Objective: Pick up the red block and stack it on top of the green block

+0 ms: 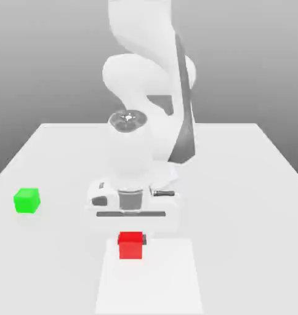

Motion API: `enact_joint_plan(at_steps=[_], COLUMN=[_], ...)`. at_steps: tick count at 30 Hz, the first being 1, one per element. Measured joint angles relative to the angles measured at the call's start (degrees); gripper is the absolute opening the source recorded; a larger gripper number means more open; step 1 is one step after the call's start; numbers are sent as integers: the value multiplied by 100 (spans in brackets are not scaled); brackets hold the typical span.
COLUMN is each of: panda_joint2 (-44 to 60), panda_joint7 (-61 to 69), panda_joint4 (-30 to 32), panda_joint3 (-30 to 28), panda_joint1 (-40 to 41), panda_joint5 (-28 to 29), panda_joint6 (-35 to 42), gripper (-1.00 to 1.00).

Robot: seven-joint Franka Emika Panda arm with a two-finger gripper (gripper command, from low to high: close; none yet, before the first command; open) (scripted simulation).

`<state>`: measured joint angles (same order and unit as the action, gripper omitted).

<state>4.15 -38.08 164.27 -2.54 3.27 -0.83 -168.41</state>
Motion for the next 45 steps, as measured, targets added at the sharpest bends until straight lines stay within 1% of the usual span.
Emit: enact_joint_plan(at_steps=[3, 6, 18, 28, 32, 38, 43, 44, 45], panda_joint2=[-614, -880, -1251, -1315, -1058, -475, 112, 194, 194], panda_joint7=[-80, -275, -1185, -1772, -1588, -1066, -499, -419, -419], panda_joint4=[87, 71, -163, -335, -388, -422, -416, -414, -414], panda_joint3=[31, -172, -1422, -2449, -2568, -2576, -2275, -2219, -2219], panda_joint1=[65, 430, 2135, 3531, 3480, 3290, 3431, 3466, 3466], panda_joint5=[111, 249, 763, 961, 659, -75, -876, -990, -990], panda_joint6=[527, 780, 1278, 1564, 1365, 862, 362, 293, 293], gripper=[-100, -100, -100, -100, -100, -100, -100, 100, 100])
